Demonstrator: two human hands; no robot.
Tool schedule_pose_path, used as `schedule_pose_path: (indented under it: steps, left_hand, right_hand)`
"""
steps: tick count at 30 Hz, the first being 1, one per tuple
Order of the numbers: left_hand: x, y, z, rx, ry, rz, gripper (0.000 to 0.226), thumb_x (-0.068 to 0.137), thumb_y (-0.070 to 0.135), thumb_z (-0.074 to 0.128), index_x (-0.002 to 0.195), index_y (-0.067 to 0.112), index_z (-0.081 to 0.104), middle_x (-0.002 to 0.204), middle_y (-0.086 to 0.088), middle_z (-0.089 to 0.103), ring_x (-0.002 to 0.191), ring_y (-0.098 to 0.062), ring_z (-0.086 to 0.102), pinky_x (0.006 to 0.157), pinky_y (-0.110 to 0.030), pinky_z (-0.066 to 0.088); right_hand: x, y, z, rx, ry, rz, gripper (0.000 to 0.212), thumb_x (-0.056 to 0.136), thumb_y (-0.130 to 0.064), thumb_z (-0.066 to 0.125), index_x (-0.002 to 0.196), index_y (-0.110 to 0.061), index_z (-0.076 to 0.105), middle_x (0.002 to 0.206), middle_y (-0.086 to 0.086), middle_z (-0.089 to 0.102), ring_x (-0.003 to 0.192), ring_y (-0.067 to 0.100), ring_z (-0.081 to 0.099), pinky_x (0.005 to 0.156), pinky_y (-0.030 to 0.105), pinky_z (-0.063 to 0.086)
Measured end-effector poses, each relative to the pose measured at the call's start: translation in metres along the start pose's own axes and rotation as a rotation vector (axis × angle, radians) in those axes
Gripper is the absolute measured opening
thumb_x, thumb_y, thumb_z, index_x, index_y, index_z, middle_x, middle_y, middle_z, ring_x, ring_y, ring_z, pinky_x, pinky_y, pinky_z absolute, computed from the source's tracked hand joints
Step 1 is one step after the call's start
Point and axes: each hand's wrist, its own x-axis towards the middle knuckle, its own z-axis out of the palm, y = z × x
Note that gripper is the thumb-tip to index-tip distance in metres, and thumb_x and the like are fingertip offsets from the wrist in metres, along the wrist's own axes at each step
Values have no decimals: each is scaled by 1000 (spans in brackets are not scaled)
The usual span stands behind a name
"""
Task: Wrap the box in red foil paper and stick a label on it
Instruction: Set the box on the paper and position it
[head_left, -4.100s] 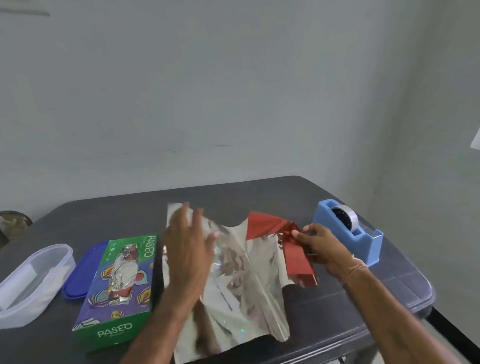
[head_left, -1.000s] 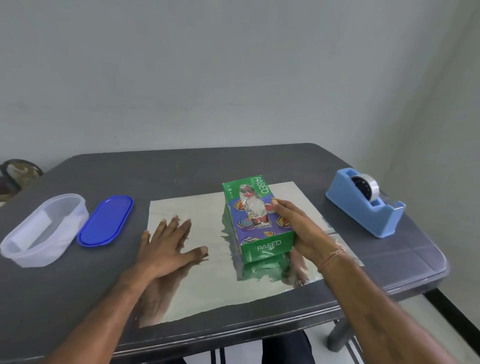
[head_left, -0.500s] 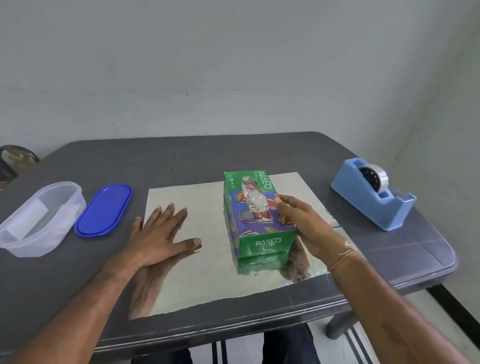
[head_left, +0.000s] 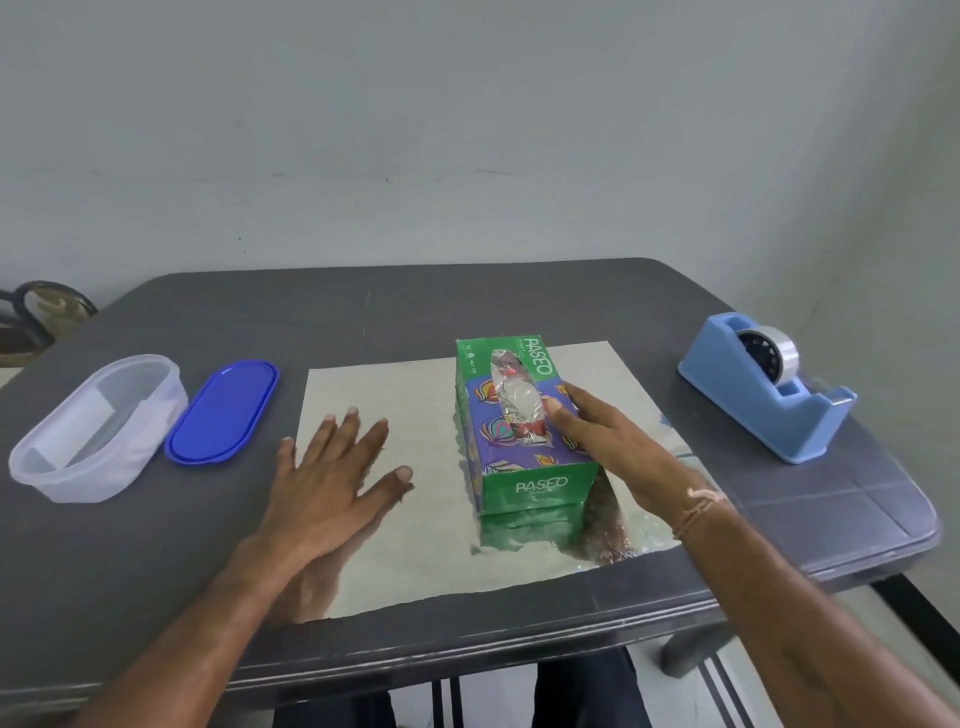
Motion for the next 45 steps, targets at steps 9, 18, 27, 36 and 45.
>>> schedule_pose_path:
  steps: [9,18,27,36,45]
  left_hand:
    - [12,-21,-8,8,-31,45,99,70,99,-6,158,52,1,170,15,-7,158,-13,-5,125,-57,0]
    - [-5,22,-15,-112,49,49,106,72,94,1,162,39,5,170,9,-7,158,-15,-8,125,-51,0]
    - [-9,27,-11,-49,75,75,100,79,88,3,162,35,16,171,6,5,158,-16,2,125,-53,7]
    - [7,110,-50,-1040,-160,105,55,97,62,52,149,53,35,136,30,60,124,-2,61,117,-42,39]
    - [2,127,-40,-1167,-128,49,42,102,52,48,125,76,23,110,51,60,105,12,66,91,-15,48]
  right_hand:
    - [-2,0,-2,-40,38,69,57,103,-44,56,155,-28,41,125,-7,72,88,1,75,60,6,51]
    - [-6,-11,-1,-84,57,67,38,106,-37,53,143,-35,47,118,-10,71,86,-2,71,60,5,50]
    - [-1,-4,-4,-57,48,71,52,104,-40,56,154,-30,43,120,-9,74,99,11,76,77,19,59]
    - [1,2,-7,24,39,72,42,109,-37,44,150,-26,49,116,-5,78,104,15,75,97,28,56]
    - [-5,12,-11,64,51,34,47,108,-37,49,153,-25,47,127,-5,73,112,13,72,101,26,54]
